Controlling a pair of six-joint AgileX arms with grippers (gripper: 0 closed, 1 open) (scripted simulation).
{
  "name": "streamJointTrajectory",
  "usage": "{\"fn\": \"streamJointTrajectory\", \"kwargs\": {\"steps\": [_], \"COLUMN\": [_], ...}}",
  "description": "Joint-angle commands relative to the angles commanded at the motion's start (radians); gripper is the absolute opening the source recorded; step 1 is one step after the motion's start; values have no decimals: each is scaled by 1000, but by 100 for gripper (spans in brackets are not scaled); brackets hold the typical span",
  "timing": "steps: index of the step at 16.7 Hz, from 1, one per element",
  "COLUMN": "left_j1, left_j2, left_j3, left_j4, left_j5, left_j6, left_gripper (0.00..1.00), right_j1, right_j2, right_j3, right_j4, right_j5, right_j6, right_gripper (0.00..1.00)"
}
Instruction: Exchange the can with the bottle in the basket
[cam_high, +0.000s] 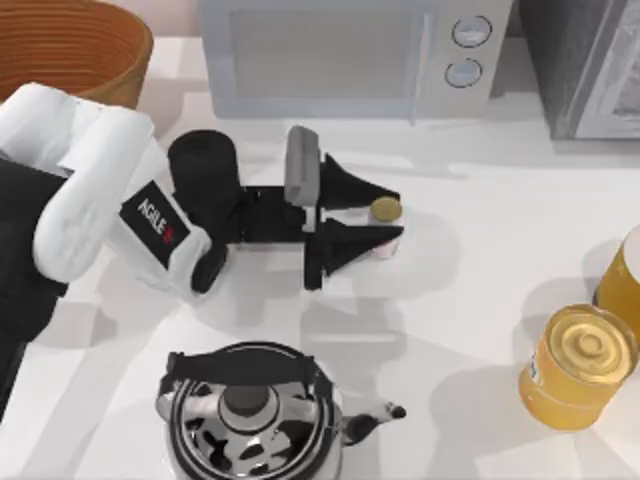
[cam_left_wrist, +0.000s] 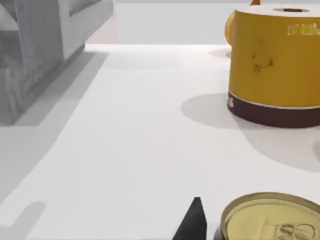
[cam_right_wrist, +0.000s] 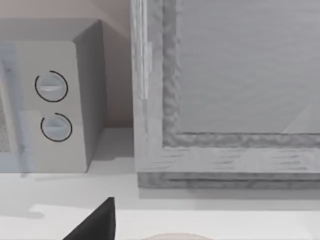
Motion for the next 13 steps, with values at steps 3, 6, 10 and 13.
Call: {"fn": "streamJointTrajectory", "kwargs": {"steps": [3,6,10,13], "left_j1": [0,0,0,4], "left_j2": [0,0,0,0], "left_j3": [0,0,0,0], "left_j4": [0,0,0,0], "left_j5": [0,0,0,0], "left_j6": [0,0,0,0], "left_gripper": [90,100,100,100], "right_j1": [0,0,0,0], "right_j2": [0,0,0,0], "right_j3": [0,0,0,0], "right_j4": [0,0,0,0], "right_j5": [0,0,0,0], "right_j6": [0,0,0,0], "right_gripper": [100,100,100,100]}}
